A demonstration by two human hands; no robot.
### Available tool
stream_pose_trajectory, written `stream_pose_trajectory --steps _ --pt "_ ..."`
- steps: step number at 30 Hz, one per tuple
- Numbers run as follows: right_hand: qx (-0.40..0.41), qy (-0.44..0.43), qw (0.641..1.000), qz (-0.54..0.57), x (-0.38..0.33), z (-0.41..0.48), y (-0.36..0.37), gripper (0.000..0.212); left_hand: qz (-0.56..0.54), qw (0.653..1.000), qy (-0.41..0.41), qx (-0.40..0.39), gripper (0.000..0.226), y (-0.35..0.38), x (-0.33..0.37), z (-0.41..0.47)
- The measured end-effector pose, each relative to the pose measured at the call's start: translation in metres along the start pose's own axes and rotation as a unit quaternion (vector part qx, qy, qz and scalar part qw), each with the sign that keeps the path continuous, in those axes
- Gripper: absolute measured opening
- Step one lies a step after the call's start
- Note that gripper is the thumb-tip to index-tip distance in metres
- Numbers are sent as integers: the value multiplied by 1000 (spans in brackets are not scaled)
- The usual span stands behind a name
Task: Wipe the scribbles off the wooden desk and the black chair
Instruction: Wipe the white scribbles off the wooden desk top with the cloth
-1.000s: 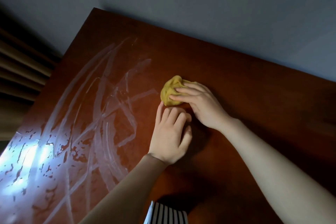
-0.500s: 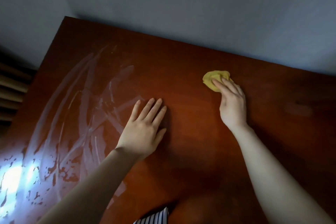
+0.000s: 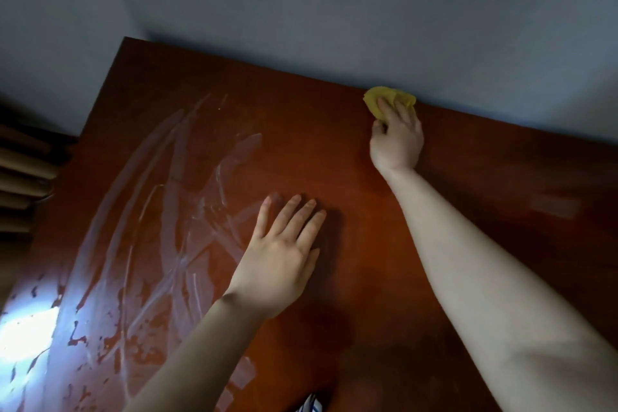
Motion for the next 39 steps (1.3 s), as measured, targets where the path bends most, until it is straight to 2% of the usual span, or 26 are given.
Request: stream_pose_trajectory --steps 6,13,16,19,23,27,33,39 --pt "-61 -131 987 -67 -78 -20 34 46 -25 999 -9 19 47 -6 -8 -16" --pt "-113 -317 941 -31 -146 -87 63 43 -30 996 -76 20 48 -25 -39 -37" --pt "-120 -326 938 12 -140 -113 59 45 -54 991 -117 46 46 -42 -51 -44" --pt "-154 -352 923 -2 -127 -141 56 53 -59 984 -153 74 42 -57 -55 -51" --pt "-186 -356 916 -10 -102 -173 49 58 -78 975 -204 47 56 -61 -47 -59" --pt "-179 -351 919 4 -70 -209 35 61 -74 970 -230 8 61 -54 -18 -73" --pt "-158 -322 932 49 -12 -260 18 56 -76 975 -204 -54 66 -27 35 -95" --pt "-124 -287 946 81 28 -302 2 54 -54 981 -112 -152 72 -7 64 -117"
Point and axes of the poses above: each hand's wrist, its own z-axis towards the middle knuckle, its own y-axis out of the palm, x = y × z, the point moved 7 cm from there along z, towards the middle knuckle, and after that the axes turned 6 degrees about y, right-handed, at the moved point
